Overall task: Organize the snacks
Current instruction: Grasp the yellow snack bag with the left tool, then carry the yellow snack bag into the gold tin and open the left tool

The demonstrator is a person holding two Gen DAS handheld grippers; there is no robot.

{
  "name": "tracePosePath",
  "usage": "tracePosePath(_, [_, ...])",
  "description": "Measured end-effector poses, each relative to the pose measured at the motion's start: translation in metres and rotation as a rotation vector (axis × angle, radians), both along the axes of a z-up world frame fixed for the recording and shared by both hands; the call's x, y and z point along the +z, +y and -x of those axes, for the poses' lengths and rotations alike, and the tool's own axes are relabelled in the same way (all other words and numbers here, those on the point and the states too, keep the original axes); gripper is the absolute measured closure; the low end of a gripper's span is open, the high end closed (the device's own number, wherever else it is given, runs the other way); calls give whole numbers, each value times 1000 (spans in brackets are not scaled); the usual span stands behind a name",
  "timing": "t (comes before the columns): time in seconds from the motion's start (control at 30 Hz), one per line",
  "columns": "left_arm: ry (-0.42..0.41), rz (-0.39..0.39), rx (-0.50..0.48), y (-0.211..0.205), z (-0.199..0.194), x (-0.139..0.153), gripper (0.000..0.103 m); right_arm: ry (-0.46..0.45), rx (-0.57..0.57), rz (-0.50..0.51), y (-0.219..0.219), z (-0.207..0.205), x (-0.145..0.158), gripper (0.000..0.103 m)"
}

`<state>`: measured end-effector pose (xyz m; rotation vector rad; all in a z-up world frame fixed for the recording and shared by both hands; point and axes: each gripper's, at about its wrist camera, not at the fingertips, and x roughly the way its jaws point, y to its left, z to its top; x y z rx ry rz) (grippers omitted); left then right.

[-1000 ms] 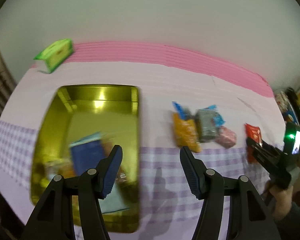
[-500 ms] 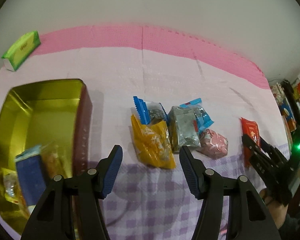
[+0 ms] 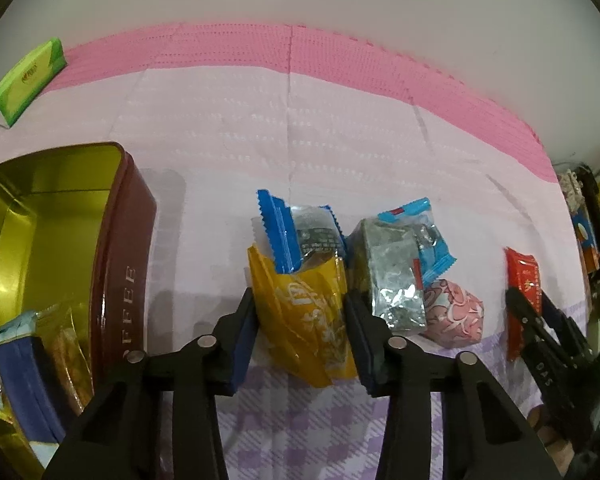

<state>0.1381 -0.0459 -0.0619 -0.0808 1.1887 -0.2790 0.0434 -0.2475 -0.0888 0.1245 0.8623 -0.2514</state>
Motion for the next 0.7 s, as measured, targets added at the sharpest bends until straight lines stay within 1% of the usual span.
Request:
tracePosePath(0.13, [-2,-2,-16,2,5,0,64,1,0,1,1,-1,0,54])
tracePosePath(0.23, [-9,-17,-28,4,13,2,66,1,0,1,1,-1,0,54])
tracePosePath(0.4, [-2,-33,-36,12,29,6,68,1,0,1,2,-1,0,54])
tracePosePath(0.5, [-12,-41,-41,16,35,12,68,0,-1,1,2,-1,0,54])
tracePosePath(0.7, [-52,-23,-38,28,44,34,68,0,-2,1,2,0,0,54])
